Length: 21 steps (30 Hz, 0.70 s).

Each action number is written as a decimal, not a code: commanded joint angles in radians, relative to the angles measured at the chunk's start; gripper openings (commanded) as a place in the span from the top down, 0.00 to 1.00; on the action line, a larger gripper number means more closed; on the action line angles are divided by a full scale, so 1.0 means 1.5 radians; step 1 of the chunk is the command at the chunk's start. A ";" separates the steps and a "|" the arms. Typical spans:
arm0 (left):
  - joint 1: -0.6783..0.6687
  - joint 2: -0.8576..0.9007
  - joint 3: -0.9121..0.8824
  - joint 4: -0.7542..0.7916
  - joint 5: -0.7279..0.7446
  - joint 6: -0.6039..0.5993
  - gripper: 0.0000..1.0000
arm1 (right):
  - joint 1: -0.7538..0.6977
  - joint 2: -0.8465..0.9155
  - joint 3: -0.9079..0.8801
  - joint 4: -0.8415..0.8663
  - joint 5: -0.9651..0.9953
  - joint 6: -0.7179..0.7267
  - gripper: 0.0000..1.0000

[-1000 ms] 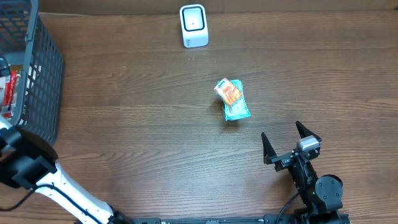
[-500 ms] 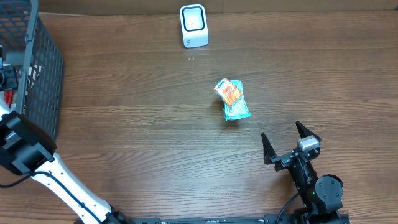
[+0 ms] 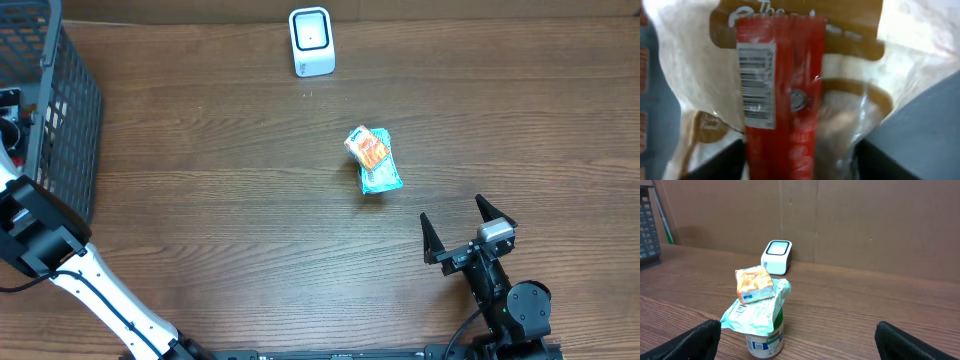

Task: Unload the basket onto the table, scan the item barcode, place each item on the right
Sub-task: 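Return the left gripper to the basket and grasp the red-wrapped snack bag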

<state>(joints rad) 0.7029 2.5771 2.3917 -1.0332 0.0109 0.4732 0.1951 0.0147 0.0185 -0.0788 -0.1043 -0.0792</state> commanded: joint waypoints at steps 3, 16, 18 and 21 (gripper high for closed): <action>0.004 0.045 -0.014 -0.026 -0.008 0.008 0.68 | -0.004 -0.008 -0.007 0.003 -0.002 0.002 0.00; 0.002 -0.072 -0.013 -0.026 0.044 -0.089 0.96 | -0.004 -0.008 -0.007 0.003 -0.002 0.002 0.00; 0.002 -0.107 -0.013 -0.026 0.043 -0.105 0.96 | -0.004 -0.008 -0.007 0.003 -0.002 0.002 0.00; 0.002 -0.161 -0.013 -0.026 0.043 -0.138 0.96 | -0.004 -0.008 -0.007 0.003 -0.001 0.002 0.00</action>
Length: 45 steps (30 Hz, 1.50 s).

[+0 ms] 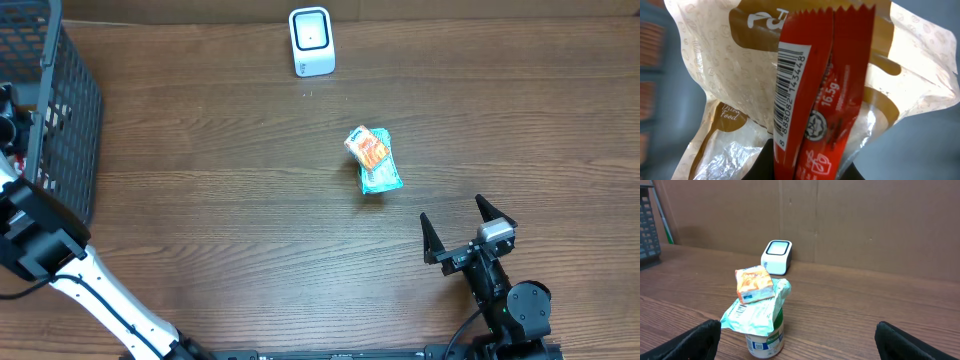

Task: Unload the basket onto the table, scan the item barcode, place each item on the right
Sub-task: 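Return the left gripper to the basket and grasp the red-wrapped snack bag, then carry the snack bag with the left gripper toward the scanner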

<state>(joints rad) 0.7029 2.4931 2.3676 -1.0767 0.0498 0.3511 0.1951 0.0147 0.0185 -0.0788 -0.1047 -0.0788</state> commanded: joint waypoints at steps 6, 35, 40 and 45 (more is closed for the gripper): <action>0.000 -0.230 0.003 0.007 0.017 -0.147 0.96 | -0.004 -0.008 -0.007 0.003 -0.001 0.002 0.00; -0.462 -0.588 -0.052 -0.322 -0.058 -0.517 0.96 | -0.004 -0.008 -0.007 0.003 -0.001 0.002 0.00; -0.518 -0.588 -0.144 -0.320 -0.061 -0.578 0.96 | -0.004 -0.008 -0.007 0.003 -0.001 0.002 0.00; -0.557 -0.588 -0.256 -0.292 -0.065 -0.605 0.96 | -0.004 -0.008 -0.007 0.003 -0.001 0.002 0.00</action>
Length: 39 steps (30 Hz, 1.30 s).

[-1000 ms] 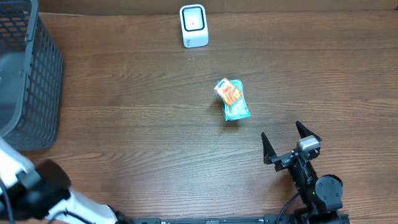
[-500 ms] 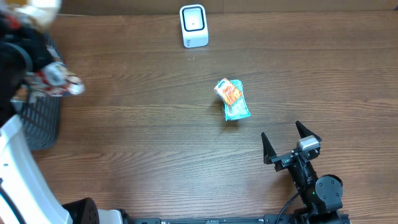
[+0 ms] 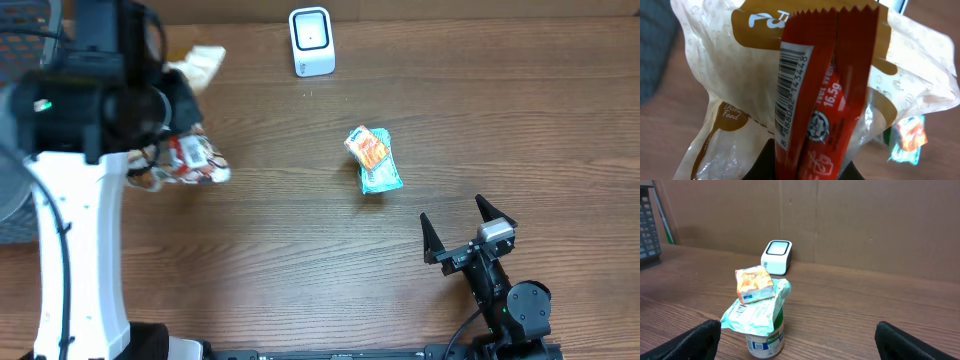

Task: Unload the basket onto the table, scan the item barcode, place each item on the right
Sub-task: 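Carry the snack bag with the left gripper toward the scanner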

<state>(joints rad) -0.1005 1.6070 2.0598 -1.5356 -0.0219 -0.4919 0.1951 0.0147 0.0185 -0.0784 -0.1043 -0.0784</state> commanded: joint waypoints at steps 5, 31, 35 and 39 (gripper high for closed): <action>-0.068 0.002 -0.150 0.057 -0.044 -0.081 0.96 | -0.004 -0.008 -0.007 0.003 -0.002 0.002 0.00; -0.193 0.002 -0.652 0.523 -0.062 -0.176 0.96 | -0.004 -0.008 -0.007 0.003 -0.001 0.002 0.00; -0.196 0.002 -0.683 0.559 -0.062 -0.176 0.96 | -0.004 -0.008 -0.007 0.003 -0.002 0.002 0.00; -0.209 0.006 -0.702 0.580 -0.063 -0.176 0.96 | -0.004 -0.008 -0.007 0.003 -0.001 0.002 0.00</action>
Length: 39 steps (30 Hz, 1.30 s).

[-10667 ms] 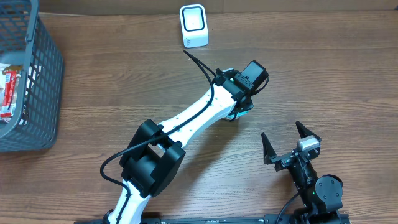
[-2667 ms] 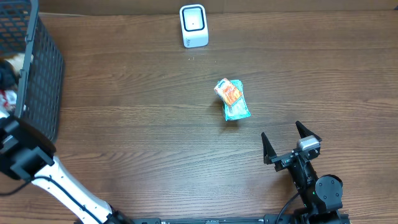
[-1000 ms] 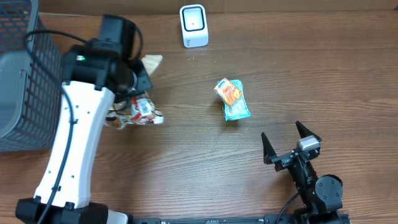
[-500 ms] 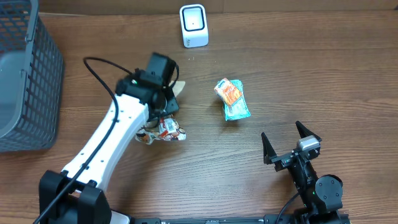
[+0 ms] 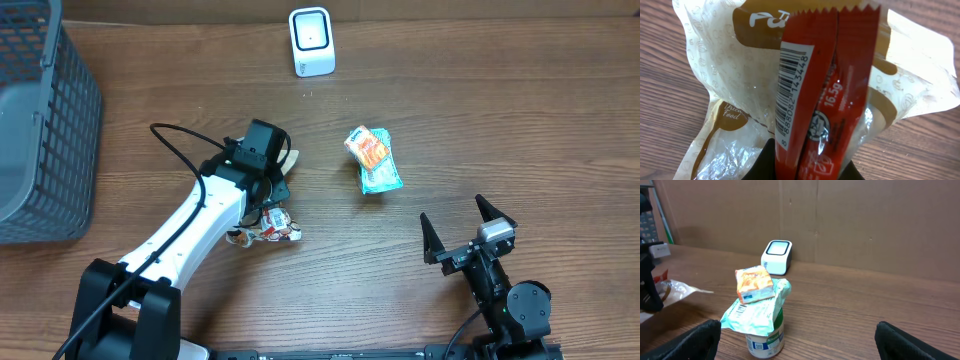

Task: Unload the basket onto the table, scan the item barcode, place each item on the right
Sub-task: 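Carry the snack bag with the left gripper toward the scanner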

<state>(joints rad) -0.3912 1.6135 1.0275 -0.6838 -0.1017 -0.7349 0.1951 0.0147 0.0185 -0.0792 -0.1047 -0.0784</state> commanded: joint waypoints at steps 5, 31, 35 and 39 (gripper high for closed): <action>-0.023 0.018 -0.024 0.023 -0.009 -0.014 0.96 | -0.004 -0.008 -0.007 0.004 -0.001 0.002 0.00; -0.032 0.075 -0.023 0.040 -0.006 -0.004 0.35 | -0.004 -0.008 -0.007 0.004 -0.001 0.002 0.00; -0.029 0.071 0.001 0.025 -0.007 0.057 0.30 | -0.004 -0.008 -0.007 0.004 -0.001 0.002 0.00; -0.027 0.063 0.036 -0.028 -0.007 0.057 0.22 | -0.004 -0.008 -0.007 0.004 -0.001 0.002 0.00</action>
<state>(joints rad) -0.4324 1.7134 1.0168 -0.6865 -0.1017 -0.6865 0.1947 0.0147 0.0185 -0.0784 -0.1047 -0.0788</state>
